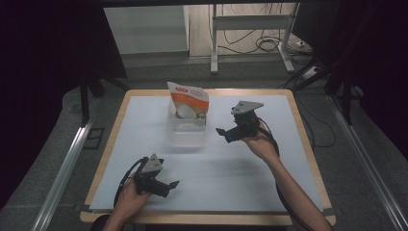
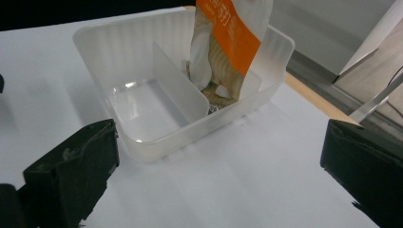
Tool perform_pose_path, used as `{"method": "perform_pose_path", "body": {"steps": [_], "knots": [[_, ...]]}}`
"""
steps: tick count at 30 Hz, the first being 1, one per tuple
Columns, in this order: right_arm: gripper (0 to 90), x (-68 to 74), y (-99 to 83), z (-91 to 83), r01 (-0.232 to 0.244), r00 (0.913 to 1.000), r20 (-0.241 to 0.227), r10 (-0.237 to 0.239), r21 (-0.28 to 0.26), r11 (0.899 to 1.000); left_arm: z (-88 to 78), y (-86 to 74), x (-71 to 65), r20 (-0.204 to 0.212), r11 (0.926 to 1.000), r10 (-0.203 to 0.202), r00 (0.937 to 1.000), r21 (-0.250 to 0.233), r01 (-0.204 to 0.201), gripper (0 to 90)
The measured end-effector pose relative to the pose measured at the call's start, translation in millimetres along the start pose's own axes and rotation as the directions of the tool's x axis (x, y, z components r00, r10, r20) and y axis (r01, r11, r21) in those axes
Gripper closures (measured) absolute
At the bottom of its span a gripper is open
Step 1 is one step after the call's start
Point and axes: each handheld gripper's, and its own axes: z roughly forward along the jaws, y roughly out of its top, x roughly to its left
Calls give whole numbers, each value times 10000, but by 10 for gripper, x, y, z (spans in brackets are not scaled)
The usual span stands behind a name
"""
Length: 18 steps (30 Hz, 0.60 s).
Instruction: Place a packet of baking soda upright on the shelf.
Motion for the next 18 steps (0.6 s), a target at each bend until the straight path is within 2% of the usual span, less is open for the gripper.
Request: {"method": "perform_pose_path", "body": {"steps": [5,9,18], "knots": [[0,19,-48,-143,-336,9994,-124,335,-83,9994,-5,0,-1,34,10000,5,10000,-4,-5,23],[0,44,-117,-256,-373,9993,-104,371,-182,9991,-4,2,-4,17,10000,13,10000,-16,-13,23],[0,90,-374,-412,-856,9963,93,855,118,9963,-13,0,7,27,9999,-33,10000,-106,33,23]]}}
